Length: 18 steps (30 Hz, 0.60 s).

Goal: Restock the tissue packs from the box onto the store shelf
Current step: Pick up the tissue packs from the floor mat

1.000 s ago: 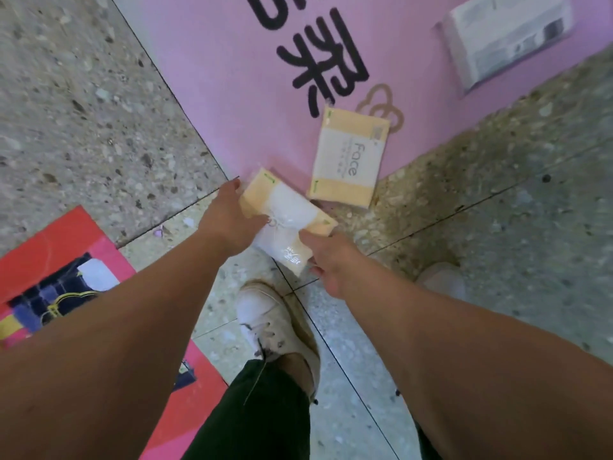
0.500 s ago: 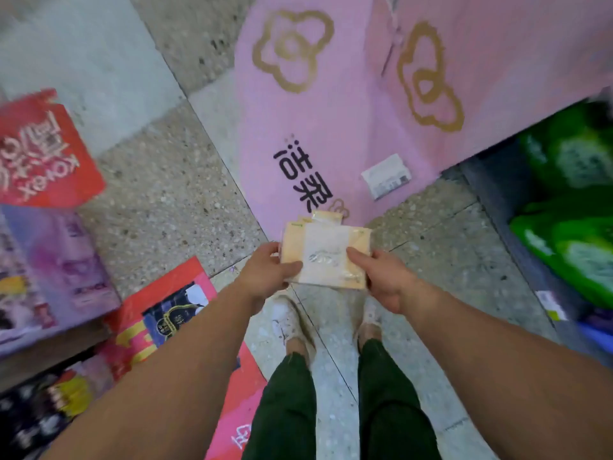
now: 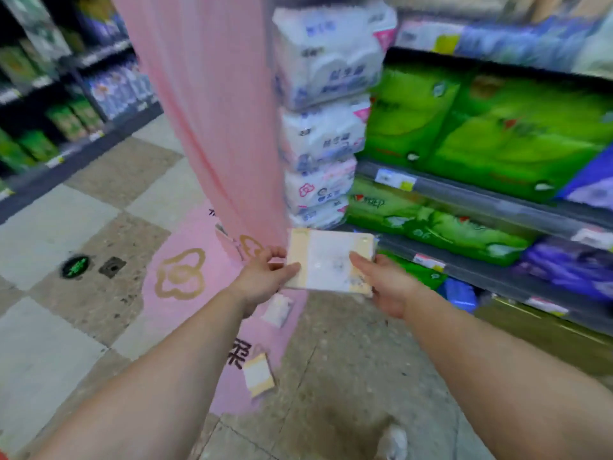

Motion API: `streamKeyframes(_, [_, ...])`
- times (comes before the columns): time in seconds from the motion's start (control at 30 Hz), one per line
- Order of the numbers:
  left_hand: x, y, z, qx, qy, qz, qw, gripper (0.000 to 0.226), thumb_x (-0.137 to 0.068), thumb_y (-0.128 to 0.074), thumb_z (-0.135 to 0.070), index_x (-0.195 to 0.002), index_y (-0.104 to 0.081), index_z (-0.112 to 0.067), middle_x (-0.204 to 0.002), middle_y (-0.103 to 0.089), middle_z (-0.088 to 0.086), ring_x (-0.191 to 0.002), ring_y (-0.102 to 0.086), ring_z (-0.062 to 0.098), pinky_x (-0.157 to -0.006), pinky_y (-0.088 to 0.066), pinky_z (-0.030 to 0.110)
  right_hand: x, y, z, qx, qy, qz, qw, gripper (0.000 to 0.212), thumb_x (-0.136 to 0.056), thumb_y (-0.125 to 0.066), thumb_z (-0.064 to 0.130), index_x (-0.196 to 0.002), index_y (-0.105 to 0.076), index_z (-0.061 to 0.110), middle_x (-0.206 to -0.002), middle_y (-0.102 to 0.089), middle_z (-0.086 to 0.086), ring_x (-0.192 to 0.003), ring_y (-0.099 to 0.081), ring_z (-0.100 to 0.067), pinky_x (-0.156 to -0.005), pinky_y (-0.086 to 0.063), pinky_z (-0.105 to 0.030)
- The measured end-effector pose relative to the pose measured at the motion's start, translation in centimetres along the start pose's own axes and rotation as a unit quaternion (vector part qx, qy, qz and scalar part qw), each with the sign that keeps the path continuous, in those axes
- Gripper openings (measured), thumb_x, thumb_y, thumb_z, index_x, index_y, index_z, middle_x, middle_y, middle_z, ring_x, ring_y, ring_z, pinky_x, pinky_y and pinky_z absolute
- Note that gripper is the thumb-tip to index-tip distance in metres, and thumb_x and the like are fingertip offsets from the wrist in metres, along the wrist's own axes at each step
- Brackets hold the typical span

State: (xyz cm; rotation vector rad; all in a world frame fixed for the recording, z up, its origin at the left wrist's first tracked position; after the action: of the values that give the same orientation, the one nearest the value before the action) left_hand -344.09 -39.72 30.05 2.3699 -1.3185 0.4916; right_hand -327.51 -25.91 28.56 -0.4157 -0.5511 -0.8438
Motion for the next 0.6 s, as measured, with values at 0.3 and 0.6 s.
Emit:
streamKeyframes(0.3, [2.1, -31.9, -16.5, -0.072, -0.137, 0.178, 0.972, 0.016, -0.095, -0.055, -0.027, -0.1, -0.065, -0.014, -0.096, -0.067, 0.003, -0.077, -0.058, 0.012, -0.064, -0.045, 0.022, 17.2, 29.9, 8.3, -0.069, 0.163, -0.207, 0.962, 0.016, -0.097, -0.053, 0.025, -0.109, -0.056, 0.015, -0.086, -0.067, -0.001, -0.055, -0.065, -0.007, -0.049, -0.049, -0.019])
streamKeyframes(0.6, [10.8, -60.4, -28.5, -0.063, -0.241, 0.334, 0.909, 0.033, -0.081, -0.073, -0.025, -0.11, -0.064, -0.012, -0.102, -0.073, 0.001, -0.091, -0.068, 0.016, -0.083, -0.051, 0.029, 33.4, 55.8, 13.8, -0.063, 0.276, -0.316, 0.906, 0.035, -0.094, -0.058, 0.021, -0.125, -0.055, 0.006, -0.116, -0.068, -0.01, -0.098, -0.068, -0.022, -0.075, -0.056, -0.028])
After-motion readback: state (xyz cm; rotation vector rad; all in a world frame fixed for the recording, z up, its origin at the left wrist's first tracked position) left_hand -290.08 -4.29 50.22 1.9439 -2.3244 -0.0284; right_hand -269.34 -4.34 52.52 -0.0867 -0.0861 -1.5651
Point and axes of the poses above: each hand's wrist, its own x-axis away from the middle knuckle, its own y-axis out of the back of the hand, z = x × y, the point moved 4 cm from there along -x, towards the middle knuckle
